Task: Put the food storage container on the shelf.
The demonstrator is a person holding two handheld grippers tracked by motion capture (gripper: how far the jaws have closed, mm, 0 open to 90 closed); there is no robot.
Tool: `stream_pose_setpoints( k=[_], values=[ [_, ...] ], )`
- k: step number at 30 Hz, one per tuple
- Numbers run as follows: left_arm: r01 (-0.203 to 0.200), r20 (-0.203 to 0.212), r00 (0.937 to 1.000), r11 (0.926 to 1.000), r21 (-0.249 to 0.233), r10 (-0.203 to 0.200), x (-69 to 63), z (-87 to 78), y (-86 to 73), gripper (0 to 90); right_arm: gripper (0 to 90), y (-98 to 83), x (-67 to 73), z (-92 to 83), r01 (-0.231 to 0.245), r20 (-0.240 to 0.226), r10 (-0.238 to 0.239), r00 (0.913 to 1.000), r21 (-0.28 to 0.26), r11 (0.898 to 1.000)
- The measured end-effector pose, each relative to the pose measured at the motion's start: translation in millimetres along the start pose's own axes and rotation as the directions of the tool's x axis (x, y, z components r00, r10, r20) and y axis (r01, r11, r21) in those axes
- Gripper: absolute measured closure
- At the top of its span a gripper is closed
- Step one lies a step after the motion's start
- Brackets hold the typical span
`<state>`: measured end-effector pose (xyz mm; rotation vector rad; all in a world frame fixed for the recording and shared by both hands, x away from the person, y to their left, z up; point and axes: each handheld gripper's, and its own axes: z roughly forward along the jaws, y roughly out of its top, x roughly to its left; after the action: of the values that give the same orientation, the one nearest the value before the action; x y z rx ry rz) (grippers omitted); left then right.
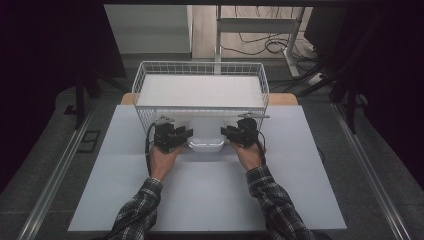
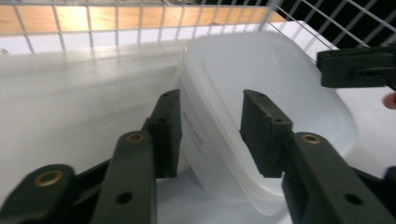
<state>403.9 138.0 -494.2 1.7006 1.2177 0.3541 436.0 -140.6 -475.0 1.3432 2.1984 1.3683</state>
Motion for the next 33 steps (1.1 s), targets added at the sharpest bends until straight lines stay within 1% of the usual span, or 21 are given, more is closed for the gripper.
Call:
stream_pose_setpoints(
  k=[2,5,7,8,10,11,12,13,14,15,16,17,19,20,22,25,26,28,29,31,33],
  values=[
    [-0.04,-0.036,0.9986,0.9992,-0.001,0.04,-1.5,-0.7,2.6,53.8,63.7,1.6,-0.5,0.3,0.008,0.014,-0.008,0.9999,-0.002,1.0],
    [-0.04,-0.027,0.9988,0.9992,-0.004,0.04,-0.5,-4.8,1.8,46.6,61.7,2.0,-1.8,-3.0,0.019,0.016,-0.019,0.9997,-0.002,1.0],
    [-0.035,-0.019,0.9992,0.9993,-0.009,0.035,-0.4,-8.3,-1.1,39.6,61.4,0.4,-4.7,-8.5,0.012,0.001,-0.012,0.9999,-0.007,1.0],
    [-0.035,-0.005,0.9994,0.9994,-0.008,0.035,-1.3,-13.3,-4.9,37.1,62.3,-0.7,-5.4,-10.5,0.009,-0.009,-0.01,0.9999,-0.007,1.0],
    [-0.042,0.002,0.9991,0.999,-0.014,0.042,-1.9,-17.1,-7.5,34.9,63.2,-2.1,-5.9,-12.7,0.014,-0.014,-0.015,0.9998,-0.008,1.0],
    [-0.038,0.01,0.9992,0.9992,-0.017,0.038,-2.5,-19.5,-9.0,32.3,64.5,-3.9,-5.6,-15.7,0.017,-0.018,-0.017,0.9997,-0.009,1.0],
    [-0.035,0.036,0.9987,0.9993,-0.013,0.036,-3.1,-23.6,-11.2,29.5,66.2,-5.1,-5.7,-17.5,0.021,-0.022,-0.021,0.9995,-0.01,1.0],
    [-0.044,0.05,0.9978,0.9989,-0.016,0.044,-5.5,-30.3,-14.6,25.9,69.6,-8.3,-5.1,-22.6,0.03,-0.034,-0.031,0.9989,-0.014,0.999],
    [-0.044,0.05,0.9978,0.9989,-0.016,0.044,-5.5,-30.3,-14.6,24.2,71.1,-9.2,-4.7,-24.4,0.035,-0.041,-0.035,0.9985,-0.015,0.999],
    [-0.046,0.061,0.997,0.9987,-0.021,0.047,-7.5,-33.9,-16.5,24.2,71.1,-9.2,-4.7,-24.4,0.035,-0.041,-0.035,0.9985,-0.015,0.999],
    [-0.047,0.069,0.9965,0.9987,-0.022,0.048,-9.5,-37.6,-18.6,22.1,72.6,-10.6,-4.0,-26.8,0.039,-0.048,-0.04,0.9981,-0.018,0.999],
    [-0.059,0.077,0.9952,0.9979,-0.026,0.061,-12.5,-45.5,-22.9,18.9,74.9,-12.8,-2.1,-31.0,0.055,-0.06,-0.056,0.9966,-0.019,0.998],
    [-0.061,0.085,0.9944,0.9978,-0.026,0.063,-13.9,-49.1,-25.1,15.5,75.6,-13.7,-0.7,-33.2,0.065,-0.063,-0.066,0.9959,-0.018,0.998],
    [-0.061,0.086,0.9943,0.9978,-0.026,0.063,-15.8,-53.4,-28.5,14.2,78.4,-15.6,3.6,-37.7,0.091,-0.074,-0.093,0.9929,-0.024,0.996],
    [-0.066,0.093,0.9934,0.9976,-0.023,0.067,-17.6,-58.8,-33.3,12.8,79.8,-16.0,5.4,-39.2,0.1,-0.078,-0.101,0.9918,-0.023,0.995],
    [-0.068,0.109,0.9915,0.9972,-0.029,0.071,-19.3,-68.9,-43.6,11.0,86.7,-18.3,16.5,-45.6,0.159,-0.097,-0.16,0.9823,-0.026,0.987],
    [-0.067,0.111,0.9913,0.9972,-0.032,0.07,-19.5,-72.5,-47.7,11.0,86.7,-18.3,16.5,-45.6,0.159,-0.097,-0.16,0.9823,-0.026,0.987],
    [-0.07,0.105,0.9918,0.997,-0.032,0.073,-19.8,-80.5,-55.9,10.3,88.5,-19.5,22.7,-48.1,0.186,-0.105,-0.188,0.9766,-0.025,0.982],
    [-0.079,0.1,0.9916,0.9962,-0.037,0.082,-20.0,-84.1,-58.9,9.3,88.7,-20.5,26.5,-48.8,0.202,-0.107,-0.204,0.9732,-0.025,0.979],
    [-0.091,0.09,0.9914,0.9946,-0.05,0.095,-21.4,-91.0,-64.4,8.6,88.9,-22.3,31.2,-48.8,0.217,-0.113,-0.218,0.9693,-0.026,0.976],
    [-0.119,0.085,0.9887,0.991,-0.061,0.124,-24.2,-98.9,-72.0,7.7,88.9,-25.2,36.2,-47.7,0.227,-0.122,-0.228,0.9659,-0.022,0.974]
  ],
)
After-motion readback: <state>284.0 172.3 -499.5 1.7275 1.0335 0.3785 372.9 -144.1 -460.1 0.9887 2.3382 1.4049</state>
